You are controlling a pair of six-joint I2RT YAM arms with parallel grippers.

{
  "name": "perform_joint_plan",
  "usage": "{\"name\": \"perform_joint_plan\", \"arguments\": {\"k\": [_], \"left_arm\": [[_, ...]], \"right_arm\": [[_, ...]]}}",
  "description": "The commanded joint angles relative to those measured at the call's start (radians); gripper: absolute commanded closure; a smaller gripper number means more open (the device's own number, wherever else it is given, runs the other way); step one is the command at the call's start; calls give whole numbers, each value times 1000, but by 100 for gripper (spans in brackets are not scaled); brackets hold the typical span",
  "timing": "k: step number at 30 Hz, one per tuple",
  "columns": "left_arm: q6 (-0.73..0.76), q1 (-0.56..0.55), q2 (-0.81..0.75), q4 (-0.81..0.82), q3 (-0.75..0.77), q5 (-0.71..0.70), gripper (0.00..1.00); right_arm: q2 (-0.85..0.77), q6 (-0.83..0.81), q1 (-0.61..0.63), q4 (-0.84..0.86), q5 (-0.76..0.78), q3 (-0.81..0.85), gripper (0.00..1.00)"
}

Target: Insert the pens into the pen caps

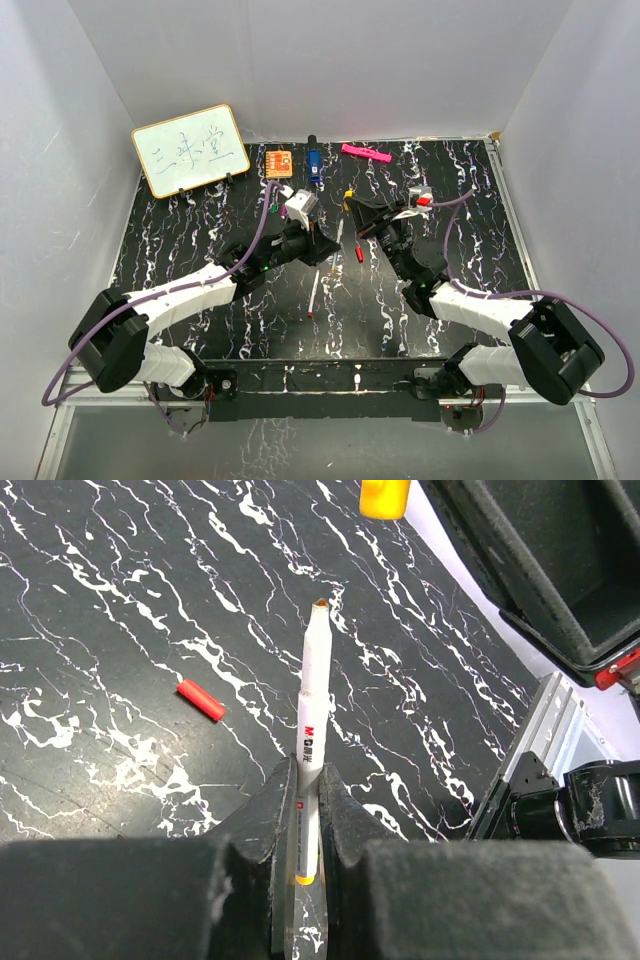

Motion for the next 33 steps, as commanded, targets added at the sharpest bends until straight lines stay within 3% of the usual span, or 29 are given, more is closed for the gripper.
{"name": "perform_joint_plan", "arguments": {"k": [1,33], "left_arm": [[-3,-3,-43,64,7,-11,100],[-2,-9,-64,84,27,1,100]], "right_arm": [[-26,21,1,92,-10,-3,100],[26,32,1,108,-43,-8,100]]}}
